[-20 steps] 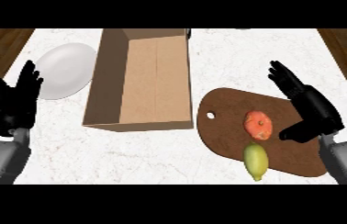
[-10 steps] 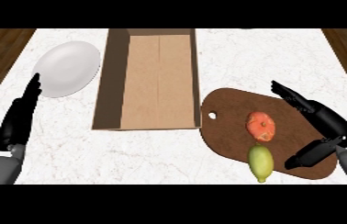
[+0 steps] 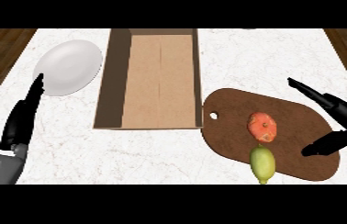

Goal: Pick the squash from the cutting board and place it in the cardboard box

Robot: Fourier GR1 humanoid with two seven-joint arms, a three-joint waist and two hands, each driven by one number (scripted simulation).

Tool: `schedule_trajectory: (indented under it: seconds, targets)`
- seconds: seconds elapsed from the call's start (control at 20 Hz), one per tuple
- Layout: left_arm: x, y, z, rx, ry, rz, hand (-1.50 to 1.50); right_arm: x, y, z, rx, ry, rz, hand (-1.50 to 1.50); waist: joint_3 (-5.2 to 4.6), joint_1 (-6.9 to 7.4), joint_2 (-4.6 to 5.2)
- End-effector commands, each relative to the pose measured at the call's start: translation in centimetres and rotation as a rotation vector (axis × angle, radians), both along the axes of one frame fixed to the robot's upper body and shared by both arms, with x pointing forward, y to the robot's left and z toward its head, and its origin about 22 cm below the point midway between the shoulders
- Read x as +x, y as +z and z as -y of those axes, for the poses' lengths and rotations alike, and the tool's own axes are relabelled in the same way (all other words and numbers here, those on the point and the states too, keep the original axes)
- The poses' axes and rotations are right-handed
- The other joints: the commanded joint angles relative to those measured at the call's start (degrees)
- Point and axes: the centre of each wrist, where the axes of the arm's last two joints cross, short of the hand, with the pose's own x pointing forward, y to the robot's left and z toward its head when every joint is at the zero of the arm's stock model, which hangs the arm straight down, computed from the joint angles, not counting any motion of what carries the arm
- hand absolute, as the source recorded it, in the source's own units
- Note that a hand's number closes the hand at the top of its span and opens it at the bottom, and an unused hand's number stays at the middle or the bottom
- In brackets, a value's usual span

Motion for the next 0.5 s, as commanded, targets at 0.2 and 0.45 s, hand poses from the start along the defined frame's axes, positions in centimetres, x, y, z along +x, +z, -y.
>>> schedule_trajectory:
  seconds: [0.2,0.45]
  targets:
    - [-0.2,-1.5,0.4,0.008,-0.011,-0.005,0.0,3.3,4.7,0.8,-0.347,0.222,0.038,-1.5,-0.21,-0.31,-0.22]
    - [-0.8,-1.4,0.1,0.012,-0.005,-0.001,0.0,5.6,4.9,-2.8,-0.595,0.286,-0.002,-1.5,-0.25,0.18,-0.26]
